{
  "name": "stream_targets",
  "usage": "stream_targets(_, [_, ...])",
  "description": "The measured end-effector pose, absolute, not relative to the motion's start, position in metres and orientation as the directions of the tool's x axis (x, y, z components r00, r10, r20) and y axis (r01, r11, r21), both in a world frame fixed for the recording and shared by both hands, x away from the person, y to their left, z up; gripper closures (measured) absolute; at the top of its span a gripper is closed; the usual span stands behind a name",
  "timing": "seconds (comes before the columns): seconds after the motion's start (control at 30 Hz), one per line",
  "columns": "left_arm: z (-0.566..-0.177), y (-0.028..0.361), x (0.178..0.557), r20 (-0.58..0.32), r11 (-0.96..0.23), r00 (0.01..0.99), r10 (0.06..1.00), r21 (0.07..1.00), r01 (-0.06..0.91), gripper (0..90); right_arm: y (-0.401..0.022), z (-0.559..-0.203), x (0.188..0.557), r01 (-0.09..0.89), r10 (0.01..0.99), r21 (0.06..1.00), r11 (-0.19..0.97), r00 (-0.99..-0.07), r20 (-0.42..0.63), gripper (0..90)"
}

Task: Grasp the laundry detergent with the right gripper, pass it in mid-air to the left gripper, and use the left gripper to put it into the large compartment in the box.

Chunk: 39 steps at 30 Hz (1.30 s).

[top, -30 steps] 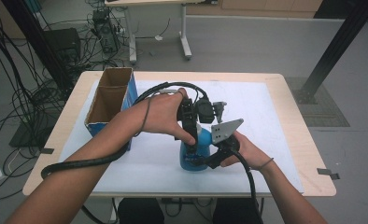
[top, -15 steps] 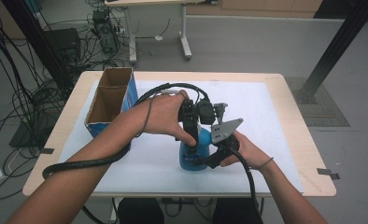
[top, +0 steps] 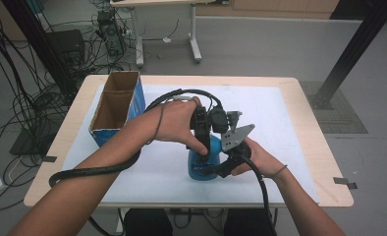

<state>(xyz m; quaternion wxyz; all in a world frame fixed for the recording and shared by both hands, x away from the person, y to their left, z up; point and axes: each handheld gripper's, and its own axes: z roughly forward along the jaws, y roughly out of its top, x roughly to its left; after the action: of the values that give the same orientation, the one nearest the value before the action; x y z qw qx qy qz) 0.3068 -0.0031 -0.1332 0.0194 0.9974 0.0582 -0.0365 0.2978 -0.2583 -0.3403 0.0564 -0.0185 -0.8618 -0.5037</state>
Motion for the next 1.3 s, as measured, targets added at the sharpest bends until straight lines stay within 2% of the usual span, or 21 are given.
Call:
stream_targets(0.83, [-0.1358,-0.0053,0.3118,-0.094,-0.992,0.988,0.119,0.023,0.122,30.6,-0.2552,-0.3392,0.2985,0.080,-0.038,0.867,0.492,-0.993,0.113,41.8])
stream_targets(1.0, [-0.1342,-0.0037,0.3114,-0.100,-0.992,0.988,0.116,0.034,0.120,36.7,-0.2560,-0.3392,0.2990,0.078,-0.037,0.868,0.490,-0.993,0.110,41.7])
stream_targets(1.3, [-0.1328,-0.0055,0.3083,-0.087,-0.993,0.990,0.114,0.030,0.117,37.3,-0.2568,-0.3399,0.2987,0.079,-0.036,0.872,0.483,-0.993,0.110,41.8])
